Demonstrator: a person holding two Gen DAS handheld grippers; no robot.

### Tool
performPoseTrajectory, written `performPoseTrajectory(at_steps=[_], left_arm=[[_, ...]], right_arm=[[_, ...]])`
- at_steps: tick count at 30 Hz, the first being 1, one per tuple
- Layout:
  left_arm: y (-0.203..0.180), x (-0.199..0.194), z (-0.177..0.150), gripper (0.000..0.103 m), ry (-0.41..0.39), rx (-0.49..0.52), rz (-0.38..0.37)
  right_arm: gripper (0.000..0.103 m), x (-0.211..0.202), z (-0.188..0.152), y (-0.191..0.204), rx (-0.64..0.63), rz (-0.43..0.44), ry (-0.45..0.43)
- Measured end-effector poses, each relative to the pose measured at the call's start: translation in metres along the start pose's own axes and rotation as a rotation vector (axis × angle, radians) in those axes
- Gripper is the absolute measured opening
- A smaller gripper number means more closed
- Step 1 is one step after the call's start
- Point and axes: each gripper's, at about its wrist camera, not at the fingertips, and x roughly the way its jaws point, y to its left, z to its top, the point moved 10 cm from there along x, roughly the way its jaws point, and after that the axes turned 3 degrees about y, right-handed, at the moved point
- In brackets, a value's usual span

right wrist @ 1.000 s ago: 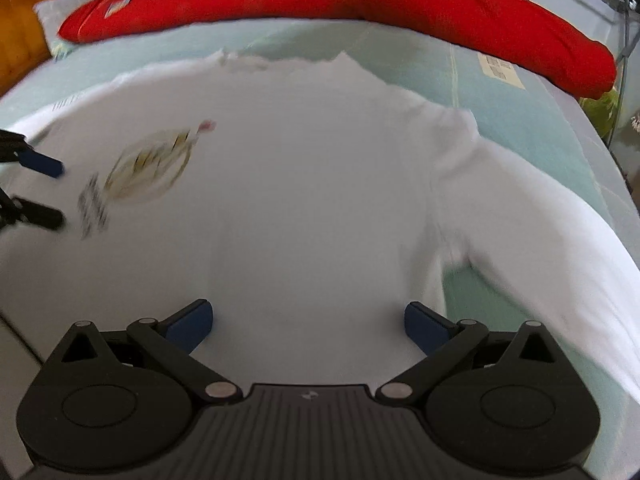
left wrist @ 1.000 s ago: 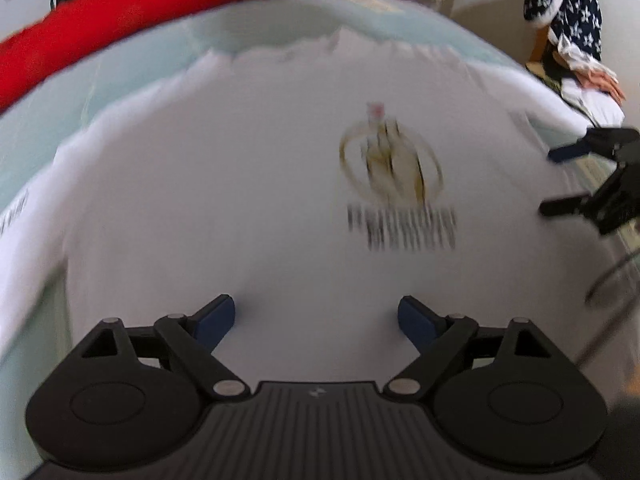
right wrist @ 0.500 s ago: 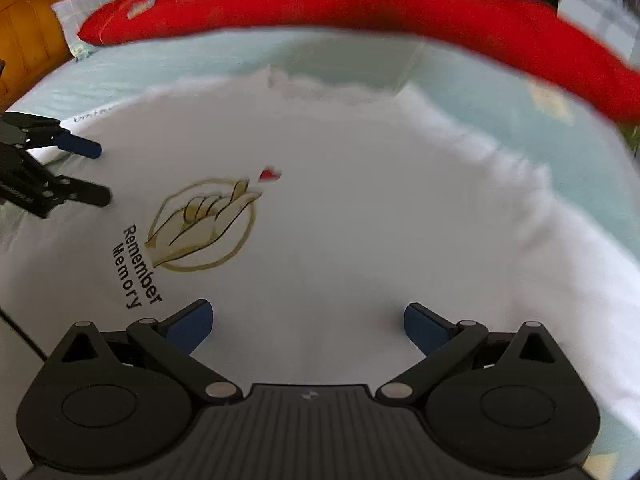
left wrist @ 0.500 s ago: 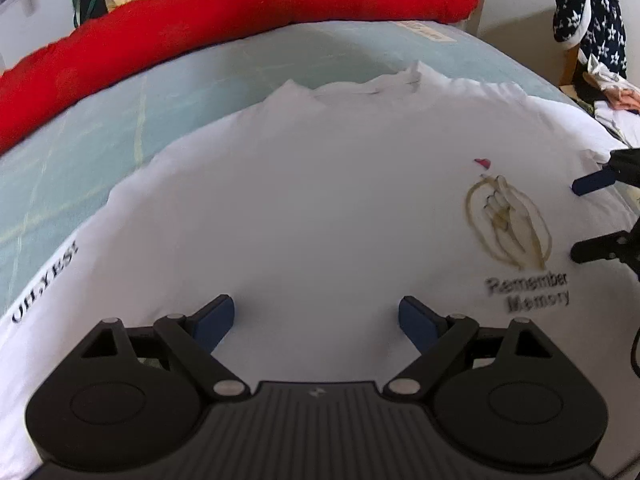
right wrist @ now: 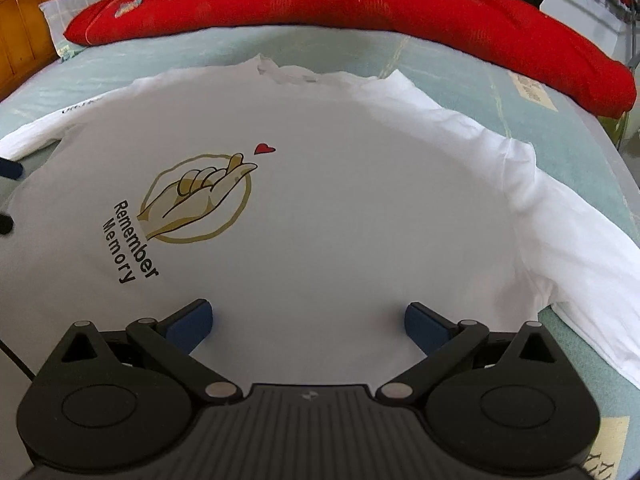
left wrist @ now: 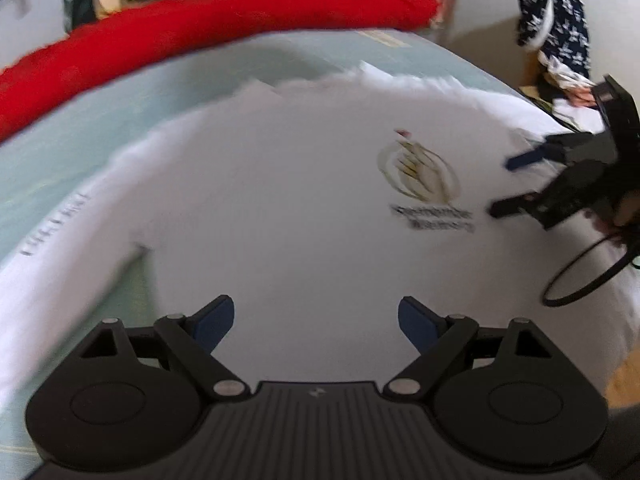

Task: Fold clothes
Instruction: 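Sweep both open tools across the printed 'Remember Memory' shirt front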

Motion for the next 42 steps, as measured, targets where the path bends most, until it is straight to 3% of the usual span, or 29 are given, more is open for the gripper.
performPoseTrajectory(at_steps=[5,8,13,16,20,23,26,29,34,36,39,42], left_arm=[[-0.02,-0.006,-0.04,0.089,0.047,-0.015,0.022],[-0.029,-0.022,-0.06,0.09,0.082,-0.059,0.043],[-0.054,-0.033,-0.049,0.09,0.049,-0.02,0.046],[-0.069,-0.04,-0.043,0.09,0.029,0.003,0.048],[-0.105,-0.018,-0.025,0.09,-0.014,0.076,-0.036],[-0.124,-0.008,-0.046,0.09,0.034,0.125,-0.064],[-0.135,-0.019,-0.078,0.091,0.065,0.181,-0.036],[-0.133,-0.034,-0.101,0.091,0.135,0.169,-0.022],[-0.107,-0.022,-0.077,0.091,0.124,0.077,0.013],[-0.097,-0.015,-0.066,0.091,0.115,0.039,0.028],[-0.081,-0.006,-0.049,0.091,0.101,-0.018,0.05],[-0.065,0.003,-0.033,0.091,0.087,-0.075,0.072]], right_arm=[[0.103,-0.014,-0.01,0.0,-0.045,0.029,-0.012],[0.103,-0.032,-0.034,0.001,-0.062,0.042,0.022],[0.103,-0.067,-0.077,0.007,-0.101,0.053,0.081],[0.103,-0.081,-0.08,0.021,-0.128,0.086,0.049],[0.103,-0.067,-0.067,0.051,-0.195,0.148,0.001],[0.103,-0.058,-0.075,0.064,-0.257,0.169,0.0],[0.103,-0.069,-0.095,0.063,-0.293,0.166,0.0],[0.103,-0.086,-0.12,0.052,-0.302,0.153,0.018],[0.103,-0.101,-0.132,0.037,-0.219,0.132,0.087],[0.103,-0.104,-0.12,0.033,-0.188,0.134,0.061],[0.103,-0.098,-0.084,0.029,-0.191,0.111,-0.044],[0.103,-0.073,-0.063,0.022,-0.197,0.101,-0.048]])
